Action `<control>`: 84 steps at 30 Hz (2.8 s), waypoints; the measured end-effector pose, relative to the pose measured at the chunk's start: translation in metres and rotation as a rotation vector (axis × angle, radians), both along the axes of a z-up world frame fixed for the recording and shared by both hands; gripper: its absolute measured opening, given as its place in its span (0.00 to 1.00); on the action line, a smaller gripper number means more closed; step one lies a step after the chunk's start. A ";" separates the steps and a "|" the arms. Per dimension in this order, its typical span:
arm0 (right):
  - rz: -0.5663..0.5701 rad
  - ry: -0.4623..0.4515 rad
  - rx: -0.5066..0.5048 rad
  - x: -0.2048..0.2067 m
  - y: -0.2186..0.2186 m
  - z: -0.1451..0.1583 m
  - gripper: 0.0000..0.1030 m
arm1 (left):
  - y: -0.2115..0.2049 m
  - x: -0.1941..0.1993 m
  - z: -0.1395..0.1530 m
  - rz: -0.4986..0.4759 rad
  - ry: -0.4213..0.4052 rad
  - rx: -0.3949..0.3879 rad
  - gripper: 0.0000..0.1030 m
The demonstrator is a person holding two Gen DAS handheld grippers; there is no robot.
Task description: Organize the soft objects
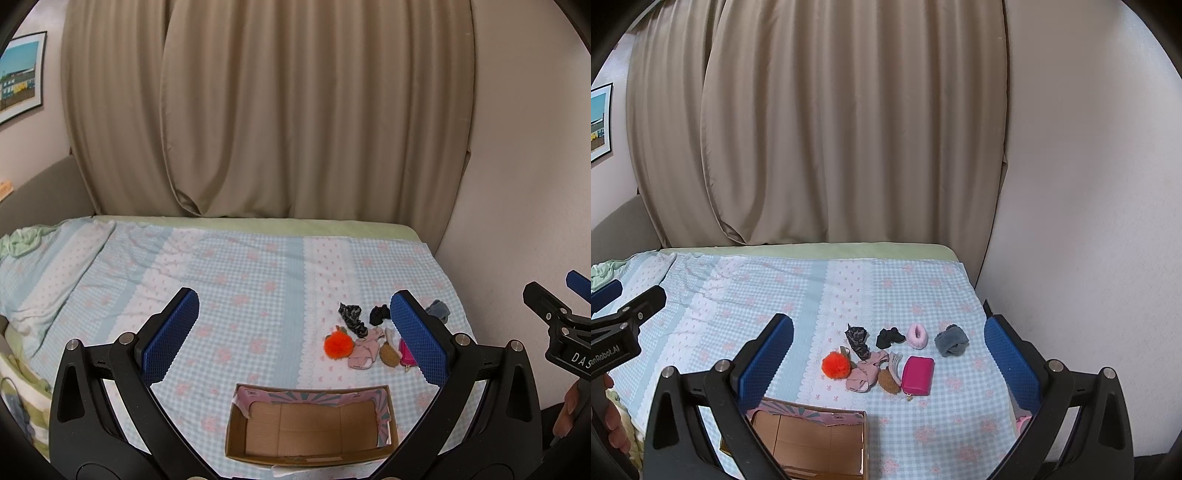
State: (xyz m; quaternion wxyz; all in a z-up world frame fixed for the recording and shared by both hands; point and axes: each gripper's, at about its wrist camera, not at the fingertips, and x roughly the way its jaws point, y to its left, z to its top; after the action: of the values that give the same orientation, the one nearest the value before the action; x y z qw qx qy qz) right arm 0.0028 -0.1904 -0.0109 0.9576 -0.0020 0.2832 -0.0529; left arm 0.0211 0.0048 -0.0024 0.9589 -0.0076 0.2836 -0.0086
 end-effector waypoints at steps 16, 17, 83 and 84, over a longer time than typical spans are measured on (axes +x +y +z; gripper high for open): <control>0.001 -0.001 0.007 -0.002 0.003 -0.002 1.00 | 0.002 0.006 -0.006 0.003 0.010 -0.004 1.00; 0.001 0.000 0.008 -0.002 0.001 -0.002 1.00 | 0.002 0.007 -0.004 0.003 0.011 -0.004 1.00; -0.255 0.700 0.271 0.235 -0.140 -0.408 0.76 | -0.111 0.333 -0.471 -0.148 0.913 -0.092 0.56; -0.259 0.694 0.272 0.235 -0.141 -0.408 0.75 | -0.112 0.333 -0.472 -0.150 0.910 -0.082 0.47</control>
State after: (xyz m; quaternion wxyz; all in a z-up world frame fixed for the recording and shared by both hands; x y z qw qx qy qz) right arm 0.2375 -0.3319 -0.4191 0.7819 0.1430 0.5924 -0.1315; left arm 0.3544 -0.1071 -0.4739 0.7324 -0.0282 0.6750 -0.0850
